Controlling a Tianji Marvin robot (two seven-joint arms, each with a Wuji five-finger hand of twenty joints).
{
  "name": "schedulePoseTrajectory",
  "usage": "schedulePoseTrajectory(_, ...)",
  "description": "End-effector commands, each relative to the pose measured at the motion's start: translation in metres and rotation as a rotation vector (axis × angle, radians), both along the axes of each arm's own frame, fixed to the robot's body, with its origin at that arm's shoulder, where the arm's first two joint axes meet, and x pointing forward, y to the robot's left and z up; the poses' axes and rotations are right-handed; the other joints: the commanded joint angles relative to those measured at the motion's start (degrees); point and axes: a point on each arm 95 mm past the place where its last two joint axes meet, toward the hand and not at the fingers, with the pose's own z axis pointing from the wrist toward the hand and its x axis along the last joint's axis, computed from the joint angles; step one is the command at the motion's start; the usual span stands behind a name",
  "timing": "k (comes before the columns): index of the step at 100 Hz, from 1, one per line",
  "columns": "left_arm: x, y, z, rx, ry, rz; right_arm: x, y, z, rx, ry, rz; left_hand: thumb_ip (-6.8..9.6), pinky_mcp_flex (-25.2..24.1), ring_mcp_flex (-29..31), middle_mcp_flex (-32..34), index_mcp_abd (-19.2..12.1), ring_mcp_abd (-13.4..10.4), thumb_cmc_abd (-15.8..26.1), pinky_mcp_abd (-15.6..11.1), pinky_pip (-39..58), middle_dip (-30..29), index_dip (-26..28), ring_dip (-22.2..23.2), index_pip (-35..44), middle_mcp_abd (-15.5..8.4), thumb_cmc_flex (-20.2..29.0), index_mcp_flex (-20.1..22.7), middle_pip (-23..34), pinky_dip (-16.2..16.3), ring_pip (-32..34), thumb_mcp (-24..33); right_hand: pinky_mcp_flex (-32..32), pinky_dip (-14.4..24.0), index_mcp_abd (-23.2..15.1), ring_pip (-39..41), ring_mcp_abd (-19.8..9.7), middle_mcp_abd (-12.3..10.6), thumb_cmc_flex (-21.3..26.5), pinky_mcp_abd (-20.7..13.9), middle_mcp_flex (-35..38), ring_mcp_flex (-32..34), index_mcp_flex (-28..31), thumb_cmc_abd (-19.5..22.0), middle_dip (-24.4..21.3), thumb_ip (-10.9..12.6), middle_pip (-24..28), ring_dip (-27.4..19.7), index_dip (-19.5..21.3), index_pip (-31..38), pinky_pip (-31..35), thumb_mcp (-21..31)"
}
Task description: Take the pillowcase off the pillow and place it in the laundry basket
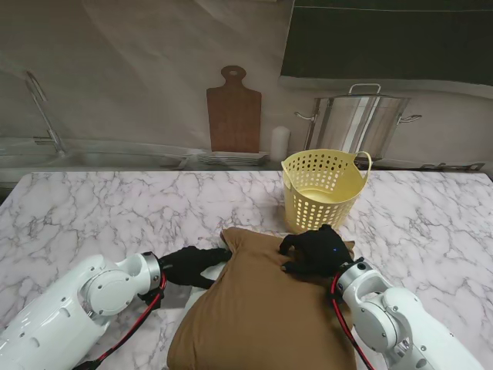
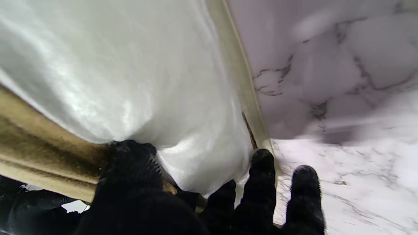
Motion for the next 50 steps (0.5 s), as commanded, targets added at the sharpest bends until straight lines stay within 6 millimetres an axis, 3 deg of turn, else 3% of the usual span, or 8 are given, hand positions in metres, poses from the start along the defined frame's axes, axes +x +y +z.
schedulePoseTrajectory(1,-0.006,-0.004,-0.007,0.021,0.039,-0.021,-0.009,-0.007,-0.016,-0.005,0.043,-0.022,0.53,-0.65,-0.32,-2.44,-3.58,-1.16,-4.18,-0.9,8.04,-0.65,-0.17,-0.78,1.32,-3.88,0.54,-0.36,-0.91,-0.08,0.3,-0.82,1.19,-0.75,-4.05,7.19,-8.4,-7.77,6.64,-0.12,8.24,6.58,5.69,-0.05,6.32,-0.21,12.42,3.73,-0.64,7.3,2.76,12.15)
schedulePoseTrajectory(11,-0.007,-0.003,-0.007,0.033,0.049,-0.025,-0.014,-0.02,-0.015,-0.025,0.029,-0.046,0.49,-0.7,-0.32,-2.33,-3.54,-1.15,-4.26,-0.82,7.87,-0.69,-0.23,-0.82,1.39,-3.77,0.08,-0.33,-0.85,-0.05,0.29,-0.86,2.24,-0.65,-4.48,10.56,-8.55,-6.89,6.8,-0.13,10.0,8.45,8.76,-0.54,8.31,-0.61,15.74,5.23,0.82,9.71,4.49,15.15)
schedulePoseTrajectory(33,-0.008,-0.002,-0.007,0.054,0.071,-0.037,-0.031,-0.05,-0.019,-0.098,0.024,-0.102,0.45,-0.71,-0.44,-2.35,-3.58,-1.16,-4.31,-0.95,7.47,-0.76,-0.3,-0.93,1.46,-3.83,-0.48,-0.28,-0.9,0.02,0.19,-0.81,2.63,-0.69,-5.0,11.16,-8.79,-6.5,6.77,-0.13,10.19,8.37,9.18,-0.63,9.24,-1.02,16.25,5.38,2.12,10.09,5.23,16.2)
schedulePoseTrajectory(50,-0.01,-0.005,-0.008,0.059,0.082,-0.05,-0.037,-0.052,-0.025,-0.084,0.038,-0.106,0.41,-0.78,-0.68,-2.49,-3.49,-1.1,-3.99,-0.9,7.21,-0.79,-0.32,-0.99,1.46,-3.74,-0.81,-0.36,-0.96,0.1,0.09,-0.78,2.76,-0.73,-4.85,10.56,-8.86,-6.95,6.73,-0.22,9.88,7.95,8.67,0.13,9.27,-1.4,15.82,5.01,2.14,9.56,5.54,15.67)
